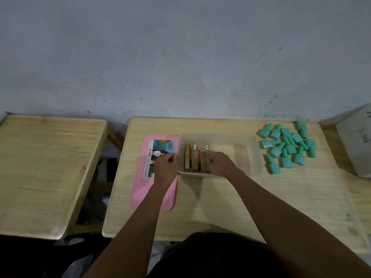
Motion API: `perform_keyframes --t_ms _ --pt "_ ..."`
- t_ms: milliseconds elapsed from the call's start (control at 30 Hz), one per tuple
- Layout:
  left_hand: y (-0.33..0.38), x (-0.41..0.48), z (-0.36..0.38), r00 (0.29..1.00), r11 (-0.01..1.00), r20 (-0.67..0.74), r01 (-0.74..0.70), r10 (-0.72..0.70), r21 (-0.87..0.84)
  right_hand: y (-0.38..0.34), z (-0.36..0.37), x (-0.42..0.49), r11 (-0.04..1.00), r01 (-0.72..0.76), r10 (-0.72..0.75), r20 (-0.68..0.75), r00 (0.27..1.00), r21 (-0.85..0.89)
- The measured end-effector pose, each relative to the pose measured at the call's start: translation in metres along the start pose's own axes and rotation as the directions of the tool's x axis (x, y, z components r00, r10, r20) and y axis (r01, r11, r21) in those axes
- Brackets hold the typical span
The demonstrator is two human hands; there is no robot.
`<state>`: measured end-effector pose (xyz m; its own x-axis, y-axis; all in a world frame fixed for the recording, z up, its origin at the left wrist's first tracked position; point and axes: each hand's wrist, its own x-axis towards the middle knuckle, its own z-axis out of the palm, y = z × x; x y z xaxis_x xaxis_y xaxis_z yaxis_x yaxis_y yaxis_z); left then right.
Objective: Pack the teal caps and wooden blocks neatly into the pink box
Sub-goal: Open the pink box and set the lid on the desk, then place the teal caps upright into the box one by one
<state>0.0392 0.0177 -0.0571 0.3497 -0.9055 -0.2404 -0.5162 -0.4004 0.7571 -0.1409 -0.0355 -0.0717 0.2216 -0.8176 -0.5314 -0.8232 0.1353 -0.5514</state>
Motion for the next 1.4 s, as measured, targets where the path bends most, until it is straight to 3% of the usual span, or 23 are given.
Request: perform_keyframes --t_ms 100,167,267,367,467,600,700,767,867,1000,1100,1233,1400 --pt "-0.001 0.002 0.001 1.000 1.000 0.000 0.013 -0.013 0.009 0.007 -0.009 -0.005 1.000 0.003 -0.003 0.048 0.999 0.017" --pt "0.000 0.002 0.001 0.999 0.999 -0.008 0.032 -0.032 0.018 0.017 -0.017 -0.012 0.998 -0.052 0.052 -0.003 0.999 0.027" --pt "0.004 0.001 0.003 0.998 0.998 -0.016 0.055 -0.055 0.024 0.038 -0.025 -0.030 0.980 -0.082 0.027 -0.287 0.957 -0.183" --pt "0.009 0.000 0.005 0.996 0.995 -0.024 0.090 -0.089 0.030 0.063 -0.029 -0.050 0.945 -0.146 -0.045 -0.560 0.827 -0.292" --pt "0.014 -0.001 0.010 0.988 0.990 -0.066 0.142 -0.141 0.005 0.083 -0.030 -0.059 0.977 -0.167 0.063 -0.580 0.813 -0.129" --pt "0.021 -0.007 0.018 0.981 0.981 -0.049 0.188 -0.190 -0.045 0.095 -0.037 -0.063 0.976 -0.030 0.141 -0.523 0.841 0.216" --pt "0.023 -0.012 0.026 0.978 0.980 -0.054 0.200 -0.200 -0.002 0.107 -0.048 -0.067 0.954 0.016 0.135 -0.478 0.868 0.298" --pt "0.030 -0.016 0.035 0.987 0.988 -0.125 0.118 -0.105 0.101 0.114 -0.057 -0.074 0.939 0.033 0.137 -0.459 0.878 0.344" --pt "0.057 -0.026 0.053 0.972 0.973 -0.157 -0.142 0.172 0.182 0.136 -0.068 -0.085 0.925 0.028 0.184 -0.511 0.839 0.379" --pt "0.100 -0.035 0.089 0.882 0.878 0.014 -0.469 0.470 0.093 0.178 -0.079 -0.100 0.915 -0.068 0.296 -0.548 0.783 0.397" --pt "0.128 -0.035 0.123 0.783 0.803 0.223 -0.596 0.581 0.000 0.206 -0.088 -0.104 0.907 -0.140 0.350 -0.526 0.775 0.398" --pt "0.159 -0.024 0.163 0.721 0.790 0.403 -0.613 0.564 -0.009 0.226 -0.102 -0.099 0.916 -0.201 0.359 -0.484 0.798 0.347" --pt "0.186 0.008 0.211 0.695 0.779 0.597 -0.601 0.401 0.177 0.220 -0.117 -0.073 0.962 -0.182 0.254 -0.415 0.874 0.205"
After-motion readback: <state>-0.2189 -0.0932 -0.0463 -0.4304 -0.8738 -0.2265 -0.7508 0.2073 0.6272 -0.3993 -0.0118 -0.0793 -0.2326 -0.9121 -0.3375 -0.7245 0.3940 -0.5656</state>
